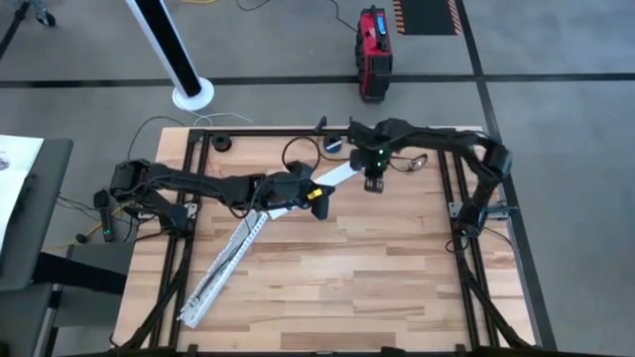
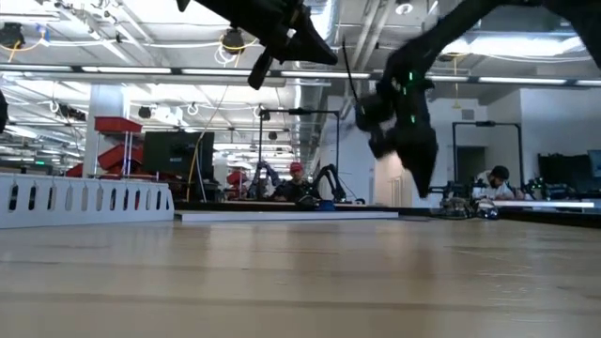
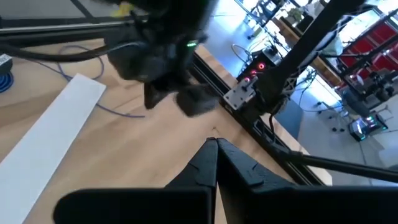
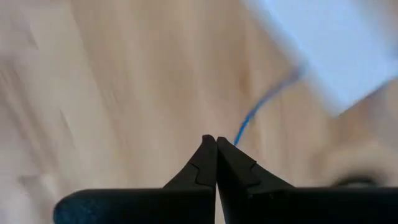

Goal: Ziptie cables
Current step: Close the white cable duct

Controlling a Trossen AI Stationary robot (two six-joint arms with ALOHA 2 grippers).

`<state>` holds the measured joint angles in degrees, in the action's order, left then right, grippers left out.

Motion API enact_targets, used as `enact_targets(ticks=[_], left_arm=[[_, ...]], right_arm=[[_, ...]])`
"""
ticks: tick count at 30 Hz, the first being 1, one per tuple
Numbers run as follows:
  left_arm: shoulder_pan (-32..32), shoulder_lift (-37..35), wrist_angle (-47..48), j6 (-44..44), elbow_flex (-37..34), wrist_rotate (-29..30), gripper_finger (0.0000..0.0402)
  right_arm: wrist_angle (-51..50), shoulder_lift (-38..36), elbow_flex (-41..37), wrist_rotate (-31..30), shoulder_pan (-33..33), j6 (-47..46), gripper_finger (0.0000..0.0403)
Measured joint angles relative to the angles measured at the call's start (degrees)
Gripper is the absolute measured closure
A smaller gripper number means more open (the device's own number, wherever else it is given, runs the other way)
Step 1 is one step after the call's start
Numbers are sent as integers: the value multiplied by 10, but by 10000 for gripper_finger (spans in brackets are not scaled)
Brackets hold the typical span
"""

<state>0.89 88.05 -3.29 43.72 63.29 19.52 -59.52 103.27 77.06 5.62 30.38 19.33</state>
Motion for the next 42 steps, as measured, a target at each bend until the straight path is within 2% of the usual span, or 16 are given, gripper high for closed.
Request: enact_targets(ticks=[4, 6, 9, 13, 21, 26, 29, 31, 34, 35, 38, 42], left_arm=[[4, 0, -1, 0, 0, 14, 402], [3, 0, -1, 1, 0, 17, 402], [3, 0, -4, 1, 0, 20, 402], [3, 0, -5, 16, 0, 22, 402], [3, 0, -5, 33, 0, 24, 402], [4, 0, -5, 38, 0, 26, 402], [8, 0, -5, 36, 0, 25, 402], [10, 0, -5, 30, 0, 21, 402], [11, 0, -5, 23, 0, 13, 402], [11, -1, -5, 20, 0, 8, 402], [14, -10, -4, 6, 0, -10, 402], [21, -27, -2, -22, 0, 0, 402]], right_arm=[[118, -30, 3, -23, -1, 30, 403], [146, -10, 2, -22, 10, 30, 403], [165, 44, 5, 8, 27, 29, 403], [161, 103, 44, 16, 33, 35, 403], [163, 153, 174, 23, 43, 60, 403], [91, 216, 211, 56, 53, 17, 403], [20, 232, 210, 113, 47, -15, 403], [-16, 235, 202, 144, 37, -20, 403], [-20, 209, 169, 151, 8, -28, 403], [-6, 195, 159, 148, -2, -28, 403], [52, 157, 137, 91, -24, -28, 403], [175, 138, 143, 60, -4, -38, 403]])
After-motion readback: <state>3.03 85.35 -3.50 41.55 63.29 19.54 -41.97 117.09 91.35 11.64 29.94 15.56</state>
